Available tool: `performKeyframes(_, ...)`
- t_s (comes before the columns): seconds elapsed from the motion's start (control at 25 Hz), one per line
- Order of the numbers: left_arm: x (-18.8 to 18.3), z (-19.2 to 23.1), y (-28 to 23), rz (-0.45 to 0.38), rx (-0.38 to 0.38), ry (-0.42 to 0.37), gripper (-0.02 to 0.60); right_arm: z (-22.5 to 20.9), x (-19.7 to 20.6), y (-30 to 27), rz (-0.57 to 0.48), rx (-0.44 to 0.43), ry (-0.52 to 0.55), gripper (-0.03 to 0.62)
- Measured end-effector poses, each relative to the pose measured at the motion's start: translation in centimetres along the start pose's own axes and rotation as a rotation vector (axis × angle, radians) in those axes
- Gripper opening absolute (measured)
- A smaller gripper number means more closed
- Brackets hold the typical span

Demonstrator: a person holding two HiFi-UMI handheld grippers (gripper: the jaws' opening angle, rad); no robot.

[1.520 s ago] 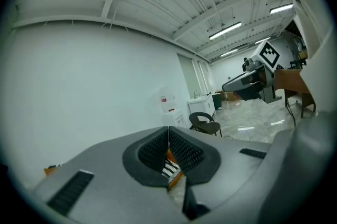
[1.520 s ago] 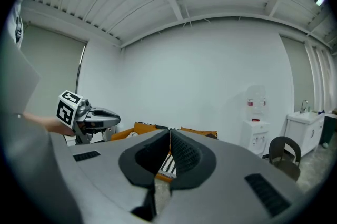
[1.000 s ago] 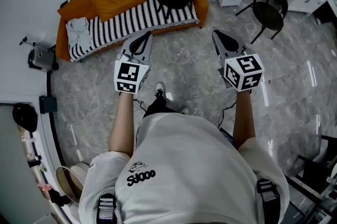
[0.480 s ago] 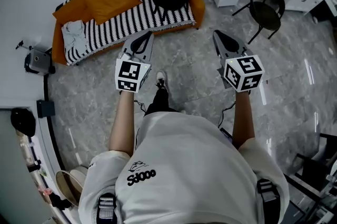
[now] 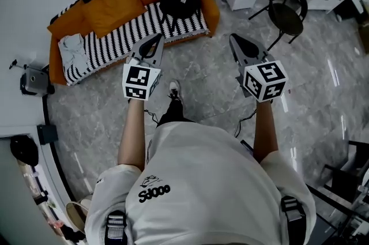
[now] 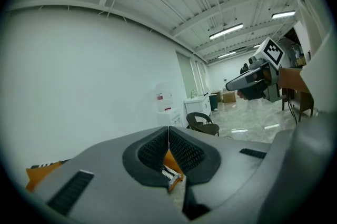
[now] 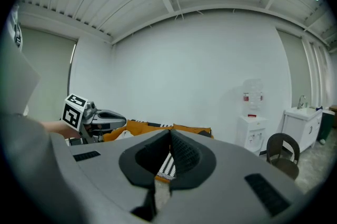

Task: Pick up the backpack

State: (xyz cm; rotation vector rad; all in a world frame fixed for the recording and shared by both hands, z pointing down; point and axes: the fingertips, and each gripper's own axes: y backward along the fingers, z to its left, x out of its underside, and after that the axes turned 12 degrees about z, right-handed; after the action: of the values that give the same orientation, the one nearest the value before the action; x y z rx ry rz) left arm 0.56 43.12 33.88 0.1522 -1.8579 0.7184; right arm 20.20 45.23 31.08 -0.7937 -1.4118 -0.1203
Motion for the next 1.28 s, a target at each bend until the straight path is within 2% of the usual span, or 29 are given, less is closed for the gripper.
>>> performKeyframes(0.48, -1.1, 10.0, -11.5, 0.013, 0.082, 0.004, 0.023, -4.3, -5.8, -12.9, 0.013, 0.054, -0.015, 0.034)
performKeyframes(1.0, -1.2, 21.2, -18.2, 0.024, 0.109, 0.024, 0.023, -4.9, -11.9, -24.5, 0.030, 0.039, -0.014, 0.034)
performKeyframes(1.28, -0.3, 26.2, -21.1, 0.028, 0.123, 0.029, 0.023, -4.9, -13.7, -30.0, 0.023, 0.002, -0.078, 0.034)
